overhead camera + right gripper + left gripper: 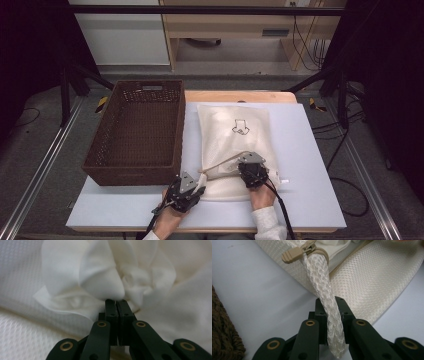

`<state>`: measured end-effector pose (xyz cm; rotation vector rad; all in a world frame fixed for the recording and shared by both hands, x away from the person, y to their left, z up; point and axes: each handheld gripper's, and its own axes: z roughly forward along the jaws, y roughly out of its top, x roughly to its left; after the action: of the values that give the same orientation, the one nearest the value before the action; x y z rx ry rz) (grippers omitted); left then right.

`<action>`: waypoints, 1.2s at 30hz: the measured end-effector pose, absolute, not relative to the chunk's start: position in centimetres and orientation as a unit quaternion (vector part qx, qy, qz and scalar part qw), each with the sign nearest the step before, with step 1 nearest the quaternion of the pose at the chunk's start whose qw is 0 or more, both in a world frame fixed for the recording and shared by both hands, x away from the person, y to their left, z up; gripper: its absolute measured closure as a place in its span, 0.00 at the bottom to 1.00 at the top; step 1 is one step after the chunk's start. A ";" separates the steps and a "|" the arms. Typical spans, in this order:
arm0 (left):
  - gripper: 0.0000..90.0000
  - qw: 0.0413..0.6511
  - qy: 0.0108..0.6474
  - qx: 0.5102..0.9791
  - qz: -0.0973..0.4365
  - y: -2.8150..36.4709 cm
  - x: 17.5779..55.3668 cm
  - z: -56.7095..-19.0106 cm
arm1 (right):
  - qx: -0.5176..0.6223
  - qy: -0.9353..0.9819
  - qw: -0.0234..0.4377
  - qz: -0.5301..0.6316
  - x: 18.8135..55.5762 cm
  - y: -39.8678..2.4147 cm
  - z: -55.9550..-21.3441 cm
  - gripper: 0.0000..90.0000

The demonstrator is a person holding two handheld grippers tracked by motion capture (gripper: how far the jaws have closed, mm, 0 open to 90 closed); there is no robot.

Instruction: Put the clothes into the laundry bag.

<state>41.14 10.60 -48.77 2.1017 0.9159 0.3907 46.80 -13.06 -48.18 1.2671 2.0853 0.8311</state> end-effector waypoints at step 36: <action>0.91 0.413 0.384 0.815 0.135 11.1 41.6 -47.8 | 0.471 0.739 0.297 0.380 40.7 -22.9 -45.2 0.89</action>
<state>41.60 11.05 -47.78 2.0480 0.9658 0.3389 40.70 -22.88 -45.16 1.2534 1.9640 1.0104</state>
